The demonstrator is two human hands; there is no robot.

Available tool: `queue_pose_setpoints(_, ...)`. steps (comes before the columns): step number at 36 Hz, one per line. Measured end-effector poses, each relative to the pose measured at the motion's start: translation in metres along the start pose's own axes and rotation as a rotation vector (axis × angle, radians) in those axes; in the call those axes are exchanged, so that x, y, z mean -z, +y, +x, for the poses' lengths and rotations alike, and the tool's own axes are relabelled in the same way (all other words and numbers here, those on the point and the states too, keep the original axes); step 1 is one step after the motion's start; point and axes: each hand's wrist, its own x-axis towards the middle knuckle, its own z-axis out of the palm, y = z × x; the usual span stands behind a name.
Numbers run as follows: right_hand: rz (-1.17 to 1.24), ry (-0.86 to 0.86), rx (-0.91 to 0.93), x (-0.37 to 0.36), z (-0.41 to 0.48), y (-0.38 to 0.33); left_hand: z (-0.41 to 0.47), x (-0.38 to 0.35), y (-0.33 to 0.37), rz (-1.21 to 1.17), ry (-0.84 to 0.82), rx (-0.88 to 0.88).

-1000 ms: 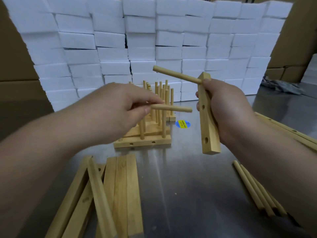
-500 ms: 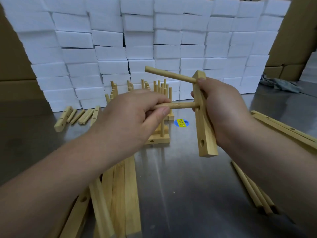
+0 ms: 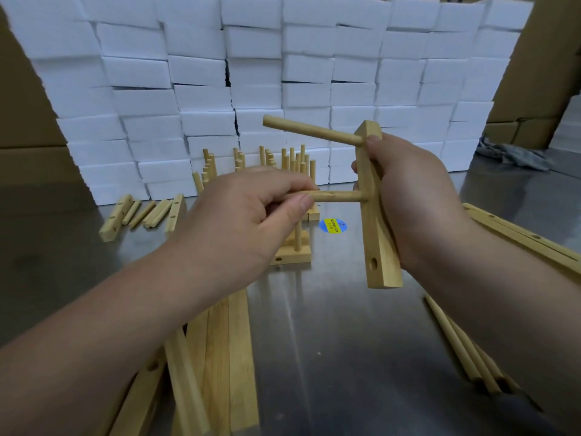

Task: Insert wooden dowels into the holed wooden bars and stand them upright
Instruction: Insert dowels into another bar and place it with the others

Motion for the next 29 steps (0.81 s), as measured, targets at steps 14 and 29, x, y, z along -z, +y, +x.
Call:
queue_pose_setpoints(14, 0.001, -0.095, 0.113, -0.005, -0.009, 0.002, -0.002, -0.006, -0.002, 0.071, -0.015, -0.012)
queue_pose_setpoints(29, -0.039, -0.087, 0.111, -0.004, -0.01, 0.008, -0.003, -0.005, 0.001, -0.134, -0.099, 0.294)
